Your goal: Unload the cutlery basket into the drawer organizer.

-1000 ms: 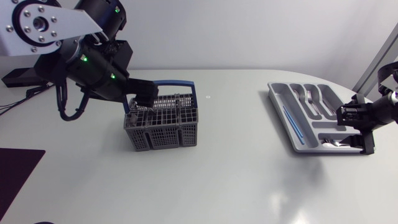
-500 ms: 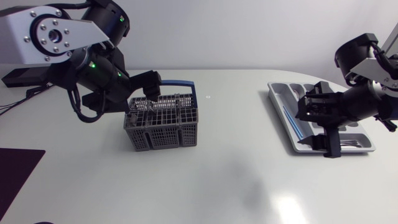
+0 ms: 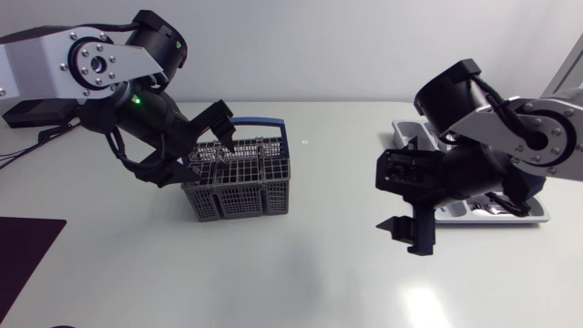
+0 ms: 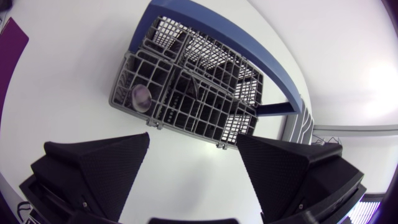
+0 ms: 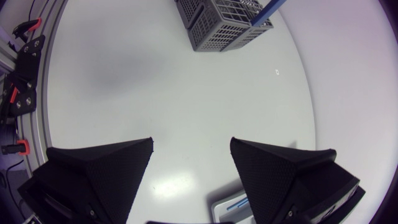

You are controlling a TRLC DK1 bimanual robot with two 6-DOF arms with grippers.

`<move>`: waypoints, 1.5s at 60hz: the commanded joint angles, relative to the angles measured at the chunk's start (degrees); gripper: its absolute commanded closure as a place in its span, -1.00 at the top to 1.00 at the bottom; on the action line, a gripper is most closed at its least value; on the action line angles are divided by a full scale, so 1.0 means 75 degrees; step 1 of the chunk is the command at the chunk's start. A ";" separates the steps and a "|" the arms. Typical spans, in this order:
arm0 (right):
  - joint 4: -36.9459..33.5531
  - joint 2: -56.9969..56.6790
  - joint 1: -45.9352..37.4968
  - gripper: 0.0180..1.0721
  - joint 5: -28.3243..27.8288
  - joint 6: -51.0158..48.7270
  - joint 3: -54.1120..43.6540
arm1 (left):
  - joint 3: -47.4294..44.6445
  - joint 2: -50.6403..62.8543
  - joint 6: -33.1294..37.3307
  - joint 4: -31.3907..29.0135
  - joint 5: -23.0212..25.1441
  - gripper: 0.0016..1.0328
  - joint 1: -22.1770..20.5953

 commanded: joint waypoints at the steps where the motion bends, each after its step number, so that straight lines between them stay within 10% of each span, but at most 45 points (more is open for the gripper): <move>1: 0.0086 0.0084 0.0400 0.70 0.0101 0.0637 -0.0236 | -0.0178 0.0113 -0.0599 0.0034 0.0072 0.92 0.0124; 30: 0.0731 0.0413 0.2041 0.70 0.0359 0.2044 -0.0306 | 0.0138 0.0605 -0.0998 0.0409 0.0201 0.59 0.0182; 57: 0.1200 0.0834 0.2334 0.70 0.0371 0.2243 -0.0271 | 0.0642 0.1273 -0.0880 0.0585 0.0061 -0.27 0.0253; 90: 0.1633 0.1303 0.2275 0.64 0.0277 0.2161 -0.0201 | 0.0912 0.1835 -0.0505 0.0913 -0.0256 -0.55 0.0534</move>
